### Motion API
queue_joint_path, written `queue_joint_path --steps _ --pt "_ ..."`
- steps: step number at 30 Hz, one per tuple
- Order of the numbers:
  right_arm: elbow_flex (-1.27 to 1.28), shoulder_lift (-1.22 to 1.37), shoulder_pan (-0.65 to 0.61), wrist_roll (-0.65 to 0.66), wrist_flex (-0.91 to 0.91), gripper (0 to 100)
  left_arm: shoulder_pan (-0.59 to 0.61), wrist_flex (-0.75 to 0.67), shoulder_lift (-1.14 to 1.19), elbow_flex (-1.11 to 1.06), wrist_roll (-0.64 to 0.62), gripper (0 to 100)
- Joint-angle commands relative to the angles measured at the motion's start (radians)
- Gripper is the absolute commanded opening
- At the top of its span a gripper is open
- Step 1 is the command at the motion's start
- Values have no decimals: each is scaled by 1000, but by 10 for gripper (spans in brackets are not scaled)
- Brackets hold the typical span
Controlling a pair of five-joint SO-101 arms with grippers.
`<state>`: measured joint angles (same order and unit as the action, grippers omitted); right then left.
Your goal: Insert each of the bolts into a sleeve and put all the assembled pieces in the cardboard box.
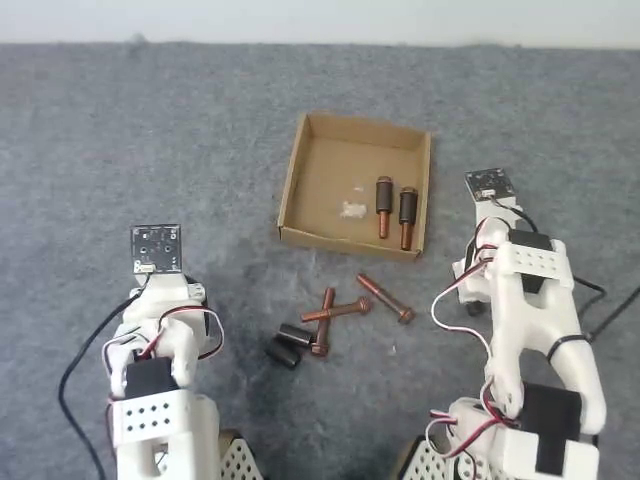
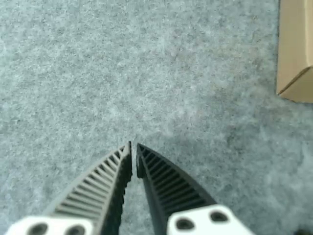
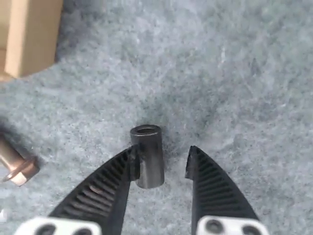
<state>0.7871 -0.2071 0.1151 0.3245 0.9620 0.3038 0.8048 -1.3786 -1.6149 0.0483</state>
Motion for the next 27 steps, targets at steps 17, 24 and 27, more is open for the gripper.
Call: queue_joint_path --steps 17,24,27 --pt "31 58 -47 120 -44 122 8 -18 -8 5 5 13" --pt "17 76 -45 123 -31 5 8 -17 -8 5 5 13" --pt "17 73 -42 123 -31 7 8 -17 -8 5 5 13"
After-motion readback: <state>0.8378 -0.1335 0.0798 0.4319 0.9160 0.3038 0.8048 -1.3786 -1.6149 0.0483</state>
